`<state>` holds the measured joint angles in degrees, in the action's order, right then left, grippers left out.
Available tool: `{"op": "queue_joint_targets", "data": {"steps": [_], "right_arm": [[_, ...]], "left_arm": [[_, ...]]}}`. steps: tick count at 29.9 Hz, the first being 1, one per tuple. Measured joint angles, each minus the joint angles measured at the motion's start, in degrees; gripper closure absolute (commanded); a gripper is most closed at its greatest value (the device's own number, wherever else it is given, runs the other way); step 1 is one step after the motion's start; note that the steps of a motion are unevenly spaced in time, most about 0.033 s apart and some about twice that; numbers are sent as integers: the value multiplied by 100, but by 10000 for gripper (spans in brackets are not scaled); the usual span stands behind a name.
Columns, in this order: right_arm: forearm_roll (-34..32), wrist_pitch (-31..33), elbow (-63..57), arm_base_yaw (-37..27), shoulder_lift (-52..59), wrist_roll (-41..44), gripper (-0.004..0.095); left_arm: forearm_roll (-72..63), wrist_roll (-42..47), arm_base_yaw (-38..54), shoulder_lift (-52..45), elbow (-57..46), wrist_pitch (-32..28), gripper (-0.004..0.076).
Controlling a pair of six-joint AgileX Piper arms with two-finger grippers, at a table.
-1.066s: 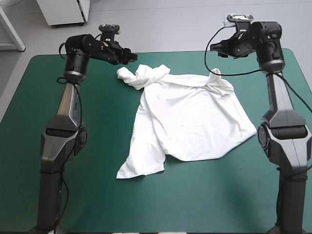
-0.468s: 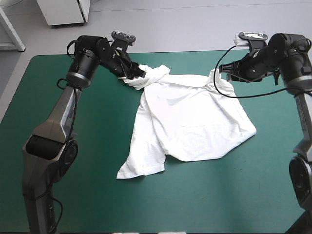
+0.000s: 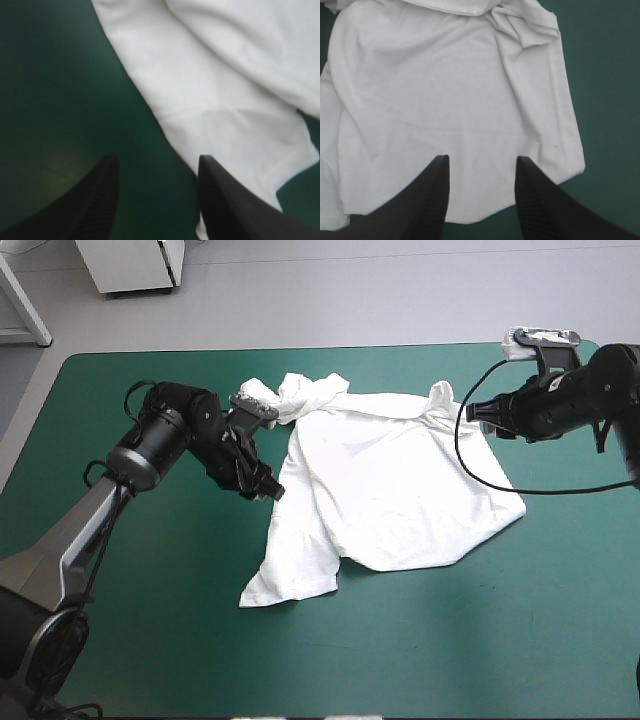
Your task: Fold the cloth
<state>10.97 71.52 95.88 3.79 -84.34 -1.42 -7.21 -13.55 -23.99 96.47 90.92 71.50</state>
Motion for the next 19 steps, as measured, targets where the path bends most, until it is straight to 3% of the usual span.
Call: {"op": "queue_joint_targets", "data": {"steps": [13,19], "right_arm": [[-60,0,-435,0,299,0,509],[-81,0,-435,0,441,0,510]], "left_arm": [[386,607,-1014,-1485,-1862,-77,367],[496,851,-1542,-1544,-3050,-705,367]]}}
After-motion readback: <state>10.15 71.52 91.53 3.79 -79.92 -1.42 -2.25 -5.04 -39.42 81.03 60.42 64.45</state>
